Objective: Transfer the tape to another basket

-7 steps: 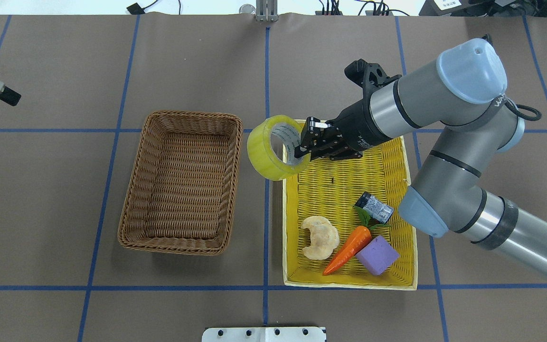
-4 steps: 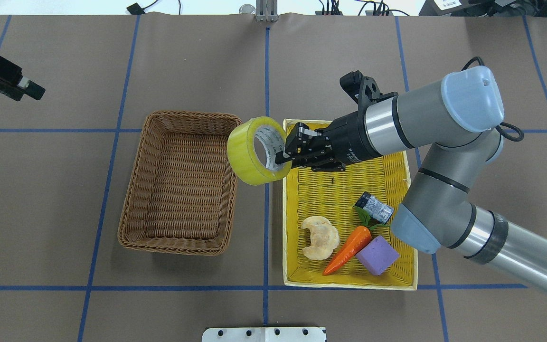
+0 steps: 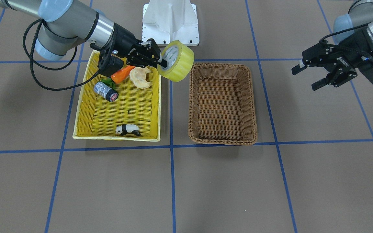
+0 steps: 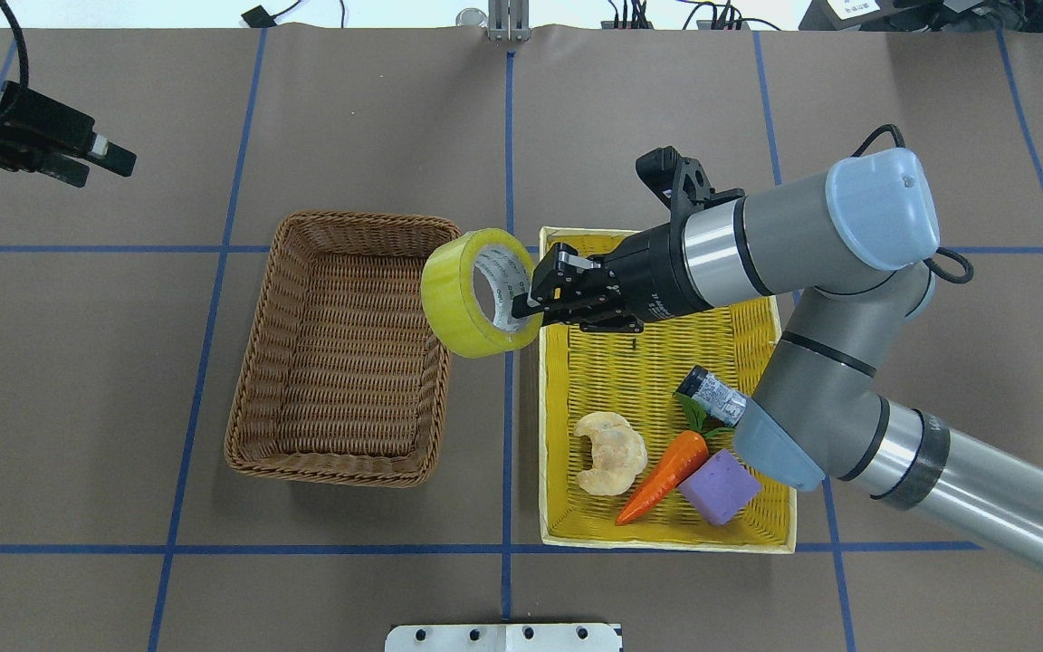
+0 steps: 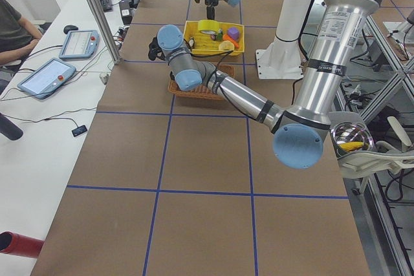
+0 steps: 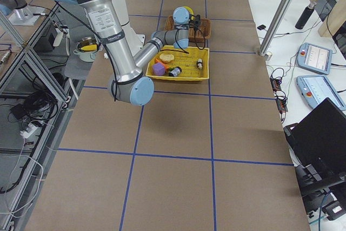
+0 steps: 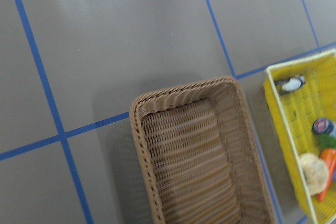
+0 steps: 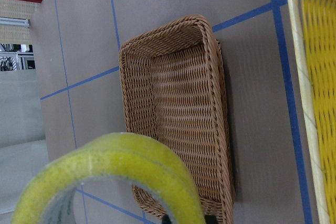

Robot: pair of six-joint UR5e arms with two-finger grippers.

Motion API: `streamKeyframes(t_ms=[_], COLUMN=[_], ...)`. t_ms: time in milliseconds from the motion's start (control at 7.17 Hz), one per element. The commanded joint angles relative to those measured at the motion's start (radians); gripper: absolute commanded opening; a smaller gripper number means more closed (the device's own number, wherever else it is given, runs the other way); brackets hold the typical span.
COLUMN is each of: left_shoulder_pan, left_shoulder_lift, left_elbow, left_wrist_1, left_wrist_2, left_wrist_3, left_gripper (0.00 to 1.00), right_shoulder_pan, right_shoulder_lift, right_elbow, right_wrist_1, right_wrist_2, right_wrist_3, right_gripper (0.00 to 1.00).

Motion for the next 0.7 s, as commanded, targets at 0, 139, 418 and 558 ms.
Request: streamKeyframes(t_ms=[0,139,418,558], left_shoulder_pan=[0.07,0.091,0.215,0.234], left_shoulder_lift=[-0.008,-0.016,-0.019,-0.037], left_elbow=[0.051,0.045,0.06,0.082], left_wrist_1=[-0.241,-0.33,-0.627,-0.767], left_wrist_2=[0.003,0.043,0.231,0.276], left_wrist_3=[-0.297,-0.428,-0.847,-1.009], left_gripper=[0.98,0.98,0.98,0.98], right_shoulder_pan=[-0.028,-0.069,-0.109,-0.121], right_shoulder_lift=[0.006,0.006,0.007,0.006], right_elbow=[-0.001,-0.001,-0.001,-0.003], right_wrist_1=[0.047,0.087,0.138,0.196], right_wrist_2=[-0.037,-0.096,-0.146,-0.151], right_wrist_3=[0.026,0.06,0.112,0.169], right_gripper=[0.0,0.0,0.0,0.0])
